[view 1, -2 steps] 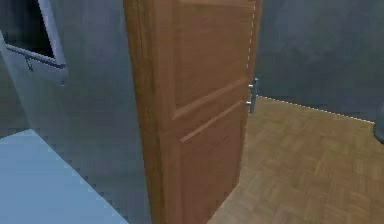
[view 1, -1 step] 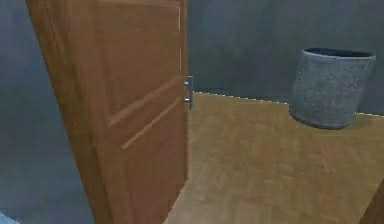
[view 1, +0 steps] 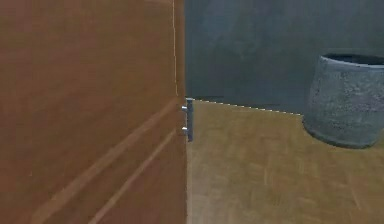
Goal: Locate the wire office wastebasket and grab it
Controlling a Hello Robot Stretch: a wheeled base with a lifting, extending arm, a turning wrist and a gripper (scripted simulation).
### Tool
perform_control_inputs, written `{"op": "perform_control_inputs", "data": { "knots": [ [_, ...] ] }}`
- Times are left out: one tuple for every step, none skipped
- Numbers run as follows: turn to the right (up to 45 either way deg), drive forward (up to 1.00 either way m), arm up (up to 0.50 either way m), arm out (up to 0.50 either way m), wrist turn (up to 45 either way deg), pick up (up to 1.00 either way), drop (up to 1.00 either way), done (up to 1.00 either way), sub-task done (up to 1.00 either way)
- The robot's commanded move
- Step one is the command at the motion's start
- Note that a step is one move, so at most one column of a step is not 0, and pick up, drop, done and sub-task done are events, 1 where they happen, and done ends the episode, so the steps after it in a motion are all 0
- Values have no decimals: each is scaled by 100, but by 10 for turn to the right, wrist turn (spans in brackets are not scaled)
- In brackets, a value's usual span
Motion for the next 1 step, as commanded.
{"op": "perform_control_inputs", "data": {
  "knots": [
    [180,0,0,0,0,0,0,0,0]
  ]
}}
